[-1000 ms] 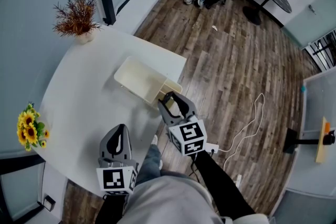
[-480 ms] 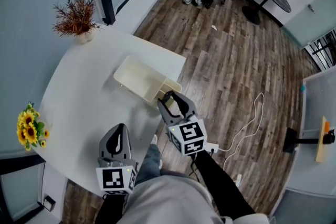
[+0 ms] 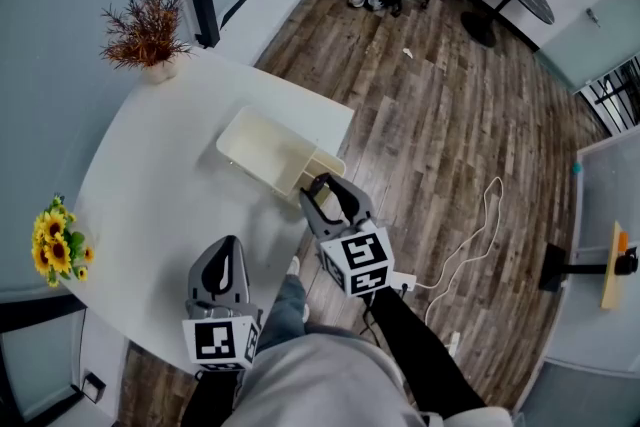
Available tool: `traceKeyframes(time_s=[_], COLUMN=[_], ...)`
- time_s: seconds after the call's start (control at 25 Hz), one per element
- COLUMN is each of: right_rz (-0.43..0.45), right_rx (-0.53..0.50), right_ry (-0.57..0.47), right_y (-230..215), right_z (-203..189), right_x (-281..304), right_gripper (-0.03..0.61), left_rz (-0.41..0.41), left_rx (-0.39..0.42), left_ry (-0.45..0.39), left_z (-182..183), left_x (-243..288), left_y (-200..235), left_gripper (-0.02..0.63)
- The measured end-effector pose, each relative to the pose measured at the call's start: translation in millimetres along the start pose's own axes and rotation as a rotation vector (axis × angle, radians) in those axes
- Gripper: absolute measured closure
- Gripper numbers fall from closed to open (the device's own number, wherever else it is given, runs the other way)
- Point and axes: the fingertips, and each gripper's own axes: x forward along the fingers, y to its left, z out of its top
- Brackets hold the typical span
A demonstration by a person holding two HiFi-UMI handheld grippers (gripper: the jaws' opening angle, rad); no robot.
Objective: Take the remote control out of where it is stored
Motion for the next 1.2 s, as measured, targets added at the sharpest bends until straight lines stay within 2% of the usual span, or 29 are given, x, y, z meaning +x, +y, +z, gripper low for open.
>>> traceKeyframes(time_s=[1.2], right_rz=[-0.007], right_rx=[-0.006], right_ry=[-0.017], right_y=[1.4], right_z=[4.5], right_x=[-7.2], right_gripper=[0.38], left_rz=[0.002], left_rx=[0.002], left_ry=[-0.004], left_z=[0.4], left_x=[-4.9], left_y=[-0.9], left_gripper=[0.604])
